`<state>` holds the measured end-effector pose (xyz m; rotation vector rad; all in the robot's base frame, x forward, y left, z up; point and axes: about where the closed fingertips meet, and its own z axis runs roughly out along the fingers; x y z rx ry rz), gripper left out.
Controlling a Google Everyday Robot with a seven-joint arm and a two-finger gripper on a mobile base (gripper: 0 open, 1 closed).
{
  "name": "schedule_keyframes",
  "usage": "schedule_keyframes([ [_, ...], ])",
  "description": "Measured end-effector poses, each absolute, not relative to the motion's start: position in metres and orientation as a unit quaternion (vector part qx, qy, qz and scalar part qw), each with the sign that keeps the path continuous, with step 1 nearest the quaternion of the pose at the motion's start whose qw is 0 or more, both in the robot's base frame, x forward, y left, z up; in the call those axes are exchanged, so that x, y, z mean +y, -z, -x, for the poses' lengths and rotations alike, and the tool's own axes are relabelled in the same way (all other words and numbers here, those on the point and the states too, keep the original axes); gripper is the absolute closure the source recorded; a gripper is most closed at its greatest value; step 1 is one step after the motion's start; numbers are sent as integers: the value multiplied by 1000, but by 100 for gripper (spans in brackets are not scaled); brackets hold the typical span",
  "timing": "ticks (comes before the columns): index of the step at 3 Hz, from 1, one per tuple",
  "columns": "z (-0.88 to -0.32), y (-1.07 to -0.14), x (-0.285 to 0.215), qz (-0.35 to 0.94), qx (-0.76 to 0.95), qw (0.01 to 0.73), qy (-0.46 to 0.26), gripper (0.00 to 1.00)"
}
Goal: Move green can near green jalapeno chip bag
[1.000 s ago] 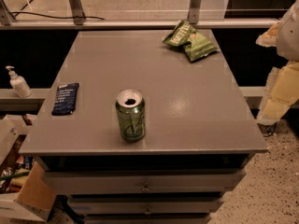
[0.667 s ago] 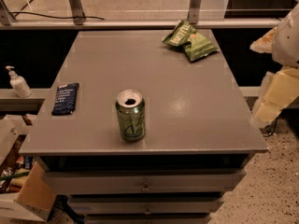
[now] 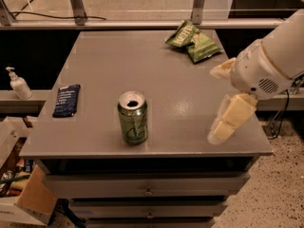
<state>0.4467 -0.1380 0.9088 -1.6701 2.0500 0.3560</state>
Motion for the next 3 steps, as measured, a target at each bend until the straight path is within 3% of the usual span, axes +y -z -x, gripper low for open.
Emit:
schedule_keyframes([
  [3,-474,-862,-45,611,676,305,-276,0],
])
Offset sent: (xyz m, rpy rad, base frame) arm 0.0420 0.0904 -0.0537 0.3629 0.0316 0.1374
